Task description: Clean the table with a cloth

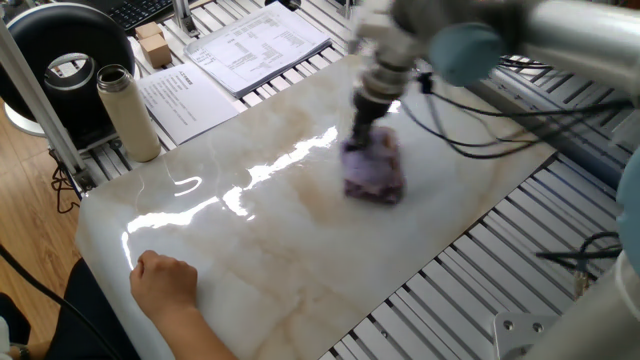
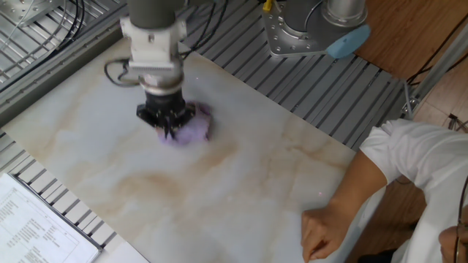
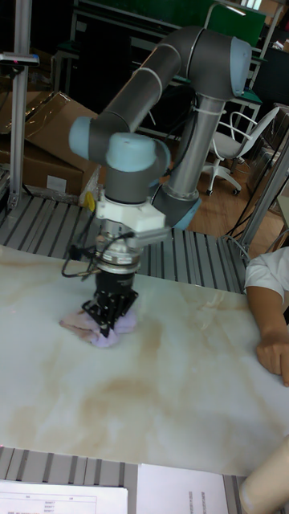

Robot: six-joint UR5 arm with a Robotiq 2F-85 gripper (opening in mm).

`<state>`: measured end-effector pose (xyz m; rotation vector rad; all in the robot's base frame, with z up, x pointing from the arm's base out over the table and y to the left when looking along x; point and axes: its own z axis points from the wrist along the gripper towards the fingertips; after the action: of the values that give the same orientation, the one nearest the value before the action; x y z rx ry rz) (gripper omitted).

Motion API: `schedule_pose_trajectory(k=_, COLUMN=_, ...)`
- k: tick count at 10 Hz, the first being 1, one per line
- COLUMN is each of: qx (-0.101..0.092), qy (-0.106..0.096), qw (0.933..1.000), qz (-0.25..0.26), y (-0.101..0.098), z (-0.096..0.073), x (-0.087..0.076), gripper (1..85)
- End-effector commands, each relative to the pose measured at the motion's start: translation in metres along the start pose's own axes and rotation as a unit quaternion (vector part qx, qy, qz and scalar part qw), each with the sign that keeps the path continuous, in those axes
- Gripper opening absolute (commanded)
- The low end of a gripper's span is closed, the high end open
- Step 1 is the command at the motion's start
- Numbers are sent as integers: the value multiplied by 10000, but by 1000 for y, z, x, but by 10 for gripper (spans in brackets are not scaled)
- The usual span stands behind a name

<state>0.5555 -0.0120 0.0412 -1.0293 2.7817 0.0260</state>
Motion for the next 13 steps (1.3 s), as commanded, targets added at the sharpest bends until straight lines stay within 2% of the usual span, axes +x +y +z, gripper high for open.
schedule_pose_trajectory(k=1, qx=32, qy=228, qw=9997, qz=98, y=7, z=-20, x=-21, gripper=13)
schedule_pose_trajectory(k=3, qx=-264, qy=158, qw=9992, qz=245, y=2, z=-31, x=12, gripper=30)
schedule_pose_trajectory(k=4, qx=-415, qy=-37, qw=9991, qz=-23, y=-1, z=-32, x=15, gripper=700)
schedule_pose_trajectory(k=5, qx=-309, qy=16, qw=9995, qz=-7, y=-7, z=-31, x=23, gripper=850)
schedule_pose_trajectory(k=7, qx=-279, qy=-31, qw=9996, qz=-66, y=-8, z=-41, x=21, gripper=850)
schedule_pose_trajectory(k=8, qx=-250, qy=14, qw=9995, qz=-189, y=-9, z=-51, x=25, gripper=850)
schedule_pose_trajectory(k=9, qx=-327, qy=89, qw=9993, qz=-158, y=-2, z=-66, x=32, gripper=850)
schedule_pose_trajectory(k=11, qx=-33, qy=408, qw=9988, qz=-267, y=-7, z=-94, x=55, gripper=850)
schedule_pose_trajectory(k=13, qx=4, qy=423, qw=9986, qz=-303, y=-8, z=-101, x=57, gripper=850)
